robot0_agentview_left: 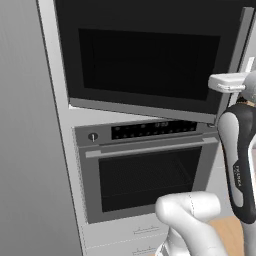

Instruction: Open the microwave, place the bowl with waffle inside the microwave, then close the microwave door and turn it on.

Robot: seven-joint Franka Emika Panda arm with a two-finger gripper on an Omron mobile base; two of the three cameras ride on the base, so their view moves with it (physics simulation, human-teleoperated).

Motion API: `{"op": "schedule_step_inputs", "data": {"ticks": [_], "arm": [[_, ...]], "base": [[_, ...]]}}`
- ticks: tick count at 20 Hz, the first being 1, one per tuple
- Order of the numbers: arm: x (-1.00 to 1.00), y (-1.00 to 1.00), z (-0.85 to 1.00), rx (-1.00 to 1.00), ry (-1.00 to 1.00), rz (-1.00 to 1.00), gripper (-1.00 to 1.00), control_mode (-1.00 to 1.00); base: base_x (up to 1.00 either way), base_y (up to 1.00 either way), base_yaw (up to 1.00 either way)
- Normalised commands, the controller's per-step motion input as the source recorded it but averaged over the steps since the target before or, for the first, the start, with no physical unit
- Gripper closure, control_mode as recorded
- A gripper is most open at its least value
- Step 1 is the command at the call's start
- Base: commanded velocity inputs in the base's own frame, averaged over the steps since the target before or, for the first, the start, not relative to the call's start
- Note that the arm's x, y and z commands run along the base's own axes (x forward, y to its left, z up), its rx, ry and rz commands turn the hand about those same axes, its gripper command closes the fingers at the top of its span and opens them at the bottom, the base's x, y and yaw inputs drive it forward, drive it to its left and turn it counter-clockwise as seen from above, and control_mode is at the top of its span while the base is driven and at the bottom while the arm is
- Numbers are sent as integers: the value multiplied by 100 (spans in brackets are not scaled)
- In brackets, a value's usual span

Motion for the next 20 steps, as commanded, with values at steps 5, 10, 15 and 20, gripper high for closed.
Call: {"op": "schedule_step_inputs", "data": {"ticks": [5, 10, 15, 20], "arm": [[-5, 1, 0, 0, 0, 0, 100, -100], [0, 0, 0, 0, 0, 0, -100, -100], [0, 0, 0, 0, 0, 0, -100, -100], [-44, -2, 0, 0, -1, 1, -100, -100]], "base": [[0, 0, 0], [0, 0, 0], [0, 0, 0], [0, 0, 0]]}}
